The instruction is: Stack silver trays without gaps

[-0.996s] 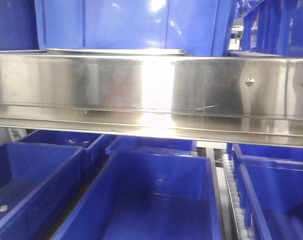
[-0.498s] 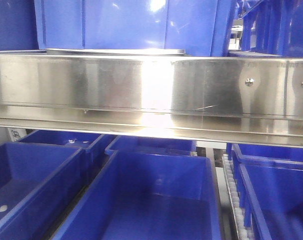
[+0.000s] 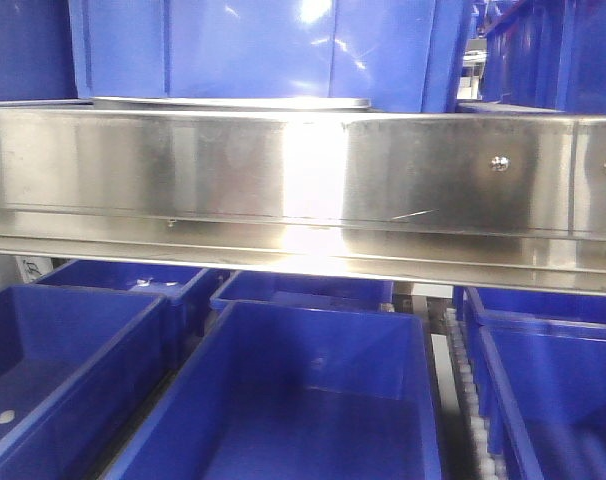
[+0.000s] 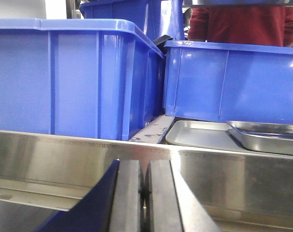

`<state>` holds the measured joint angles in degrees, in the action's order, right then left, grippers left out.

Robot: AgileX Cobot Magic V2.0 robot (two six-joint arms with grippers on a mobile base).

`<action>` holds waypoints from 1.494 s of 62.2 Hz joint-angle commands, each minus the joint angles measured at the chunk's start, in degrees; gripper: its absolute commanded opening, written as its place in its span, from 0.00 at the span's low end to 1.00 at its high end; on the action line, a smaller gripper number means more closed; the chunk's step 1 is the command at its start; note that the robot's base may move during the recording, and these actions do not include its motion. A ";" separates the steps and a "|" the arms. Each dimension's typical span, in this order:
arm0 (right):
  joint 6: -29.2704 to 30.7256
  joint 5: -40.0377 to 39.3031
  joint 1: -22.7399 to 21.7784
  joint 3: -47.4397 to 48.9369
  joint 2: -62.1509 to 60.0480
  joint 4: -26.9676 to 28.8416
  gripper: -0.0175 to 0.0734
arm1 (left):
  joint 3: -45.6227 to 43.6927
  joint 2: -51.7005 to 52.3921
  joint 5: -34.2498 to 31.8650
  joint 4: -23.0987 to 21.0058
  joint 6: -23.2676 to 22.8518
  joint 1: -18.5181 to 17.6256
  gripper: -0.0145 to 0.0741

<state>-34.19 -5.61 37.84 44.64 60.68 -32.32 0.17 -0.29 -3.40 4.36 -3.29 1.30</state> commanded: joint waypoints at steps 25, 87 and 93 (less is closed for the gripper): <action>0.33 -0.49 -0.18 -0.06 -0.74 -0.67 0.10 | -0.17 0.29 -0.69 0.34 -0.34 0.25 0.17; 0.22 2.76 -39.13 -44.64 -60.68 3.36 0.10 | -0.17 0.29 -0.69 0.34 -0.34 0.25 0.17; 0.22 3.91 -42.73 -44.64 -60.68 3.09 0.10 | -0.17 0.29 -0.69 0.34 -0.34 0.25 0.17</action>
<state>-34.08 -1.61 -2.65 0.11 0.36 -29.46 0.17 -0.29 -3.29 4.45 -3.29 1.35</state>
